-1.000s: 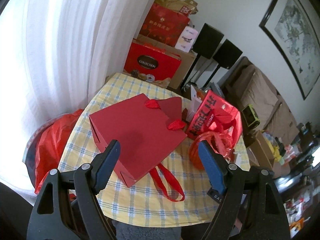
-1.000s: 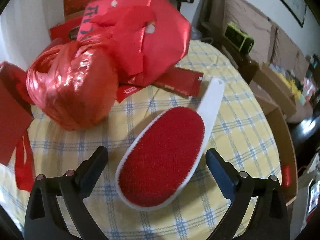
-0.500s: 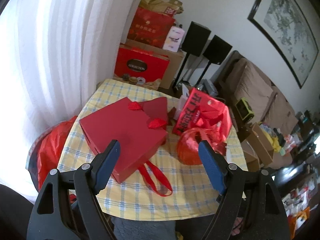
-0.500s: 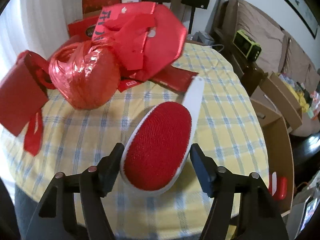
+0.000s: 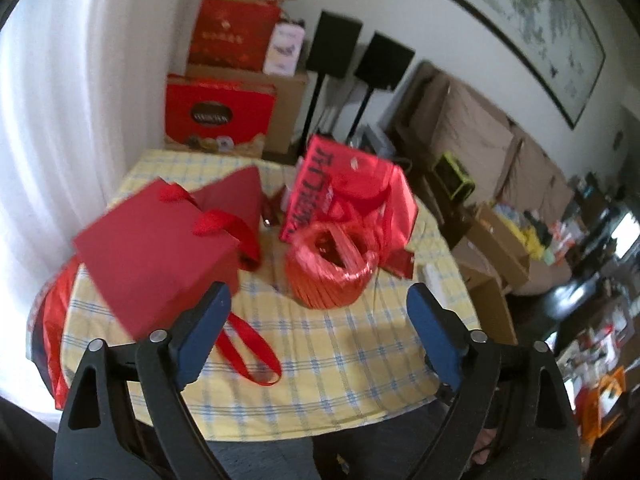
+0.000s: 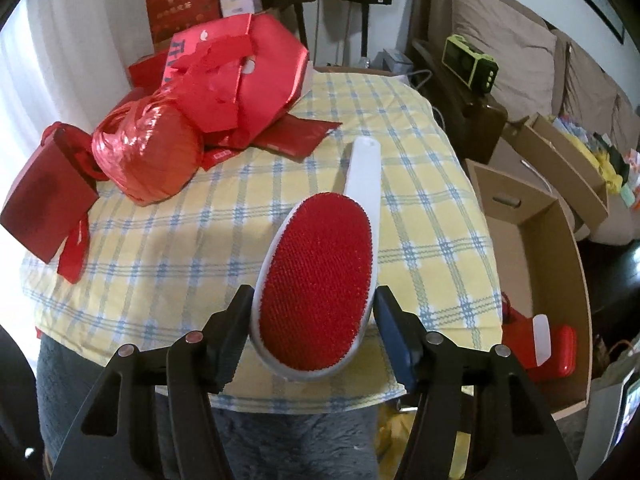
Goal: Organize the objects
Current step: 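Close the right gripper around the lint brush handle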
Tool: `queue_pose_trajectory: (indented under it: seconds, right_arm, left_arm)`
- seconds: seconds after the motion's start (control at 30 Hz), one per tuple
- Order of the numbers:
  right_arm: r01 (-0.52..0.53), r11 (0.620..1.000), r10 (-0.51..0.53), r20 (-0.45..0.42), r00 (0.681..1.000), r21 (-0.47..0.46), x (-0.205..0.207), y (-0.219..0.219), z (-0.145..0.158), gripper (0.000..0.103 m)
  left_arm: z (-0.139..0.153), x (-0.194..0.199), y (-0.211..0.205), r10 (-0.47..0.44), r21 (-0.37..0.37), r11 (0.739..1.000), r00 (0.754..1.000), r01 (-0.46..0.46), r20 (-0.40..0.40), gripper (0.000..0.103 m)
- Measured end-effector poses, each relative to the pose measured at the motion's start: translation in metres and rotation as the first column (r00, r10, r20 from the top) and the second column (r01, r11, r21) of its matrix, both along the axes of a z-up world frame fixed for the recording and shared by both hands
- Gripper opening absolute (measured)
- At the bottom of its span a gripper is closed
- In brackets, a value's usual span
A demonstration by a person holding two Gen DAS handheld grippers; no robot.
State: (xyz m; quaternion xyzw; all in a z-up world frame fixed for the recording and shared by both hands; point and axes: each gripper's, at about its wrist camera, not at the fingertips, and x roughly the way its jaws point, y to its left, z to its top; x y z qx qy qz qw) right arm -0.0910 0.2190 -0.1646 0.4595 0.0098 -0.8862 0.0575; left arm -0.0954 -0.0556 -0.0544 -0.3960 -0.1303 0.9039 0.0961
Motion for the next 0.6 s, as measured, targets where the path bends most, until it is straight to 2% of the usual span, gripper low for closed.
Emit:
queue_pose_trajectory:
  seconds: [0.1,0.17,0.23,0.27,0.33,0.47,0.53,0.6]
  right_arm:
    - [-0.015,1.000,0.015,-0.015,1.000,-0.022,-0.001,0.004,-0.002,0.063]
    - [-0.023,0.999,0.022,-0.019,1.000,-0.044,-0.002,0.007,-0.002,0.063]
    - [-0.030,0.997,0.028,-0.027,0.999,-0.075,-0.003,0.010,-0.001,0.063]
    - [-0.029,0.996,0.027,-0.028,0.999,-0.081,-0.004,0.011,-0.001,0.063]
    - [-0.028,0.996,0.026,-0.027,0.999,-0.087,-0.006,0.011,-0.002,0.064]
    - [-0.026,0.998,0.025,-0.025,0.999,-0.057,-0.009,0.009,-0.005,0.071]
    - [-0.028,0.998,0.027,-0.022,0.999,-0.060,-0.010,0.010,-0.006,0.072]
    - [-0.029,0.997,0.028,-0.011,1.000,-0.075,-0.011,0.012,-0.007,0.072]
  left_arm:
    - [-0.019,-0.011,0.029,-0.053,-0.058,0.997,0.998,0.054,0.016,0.093]
    - [-0.036,-0.017,0.051,-0.140,-0.108,0.984,0.990,0.141,0.017,0.093]
    - [-0.050,-0.021,0.064,-0.161,-0.165,0.973,0.987,0.162,0.017,0.093]
    - [-0.057,-0.024,0.070,-0.142,-0.205,0.968,0.990,0.142,0.015,0.093]
    - [-0.067,-0.029,0.077,-0.107,-0.239,0.965,0.994,0.105,0.009,0.093]
    - [-0.083,-0.041,0.086,-0.055,-0.243,0.969,0.998,0.054,0.003,0.094]
    - [-0.087,-0.048,0.091,-0.030,-0.260,0.965,0.999,0.023,-0.024,0.101]
    - [-0.089,-0.056,0.094,-0.007,-0.266,0.964,0.999,-0.005,-0.046,0.103]
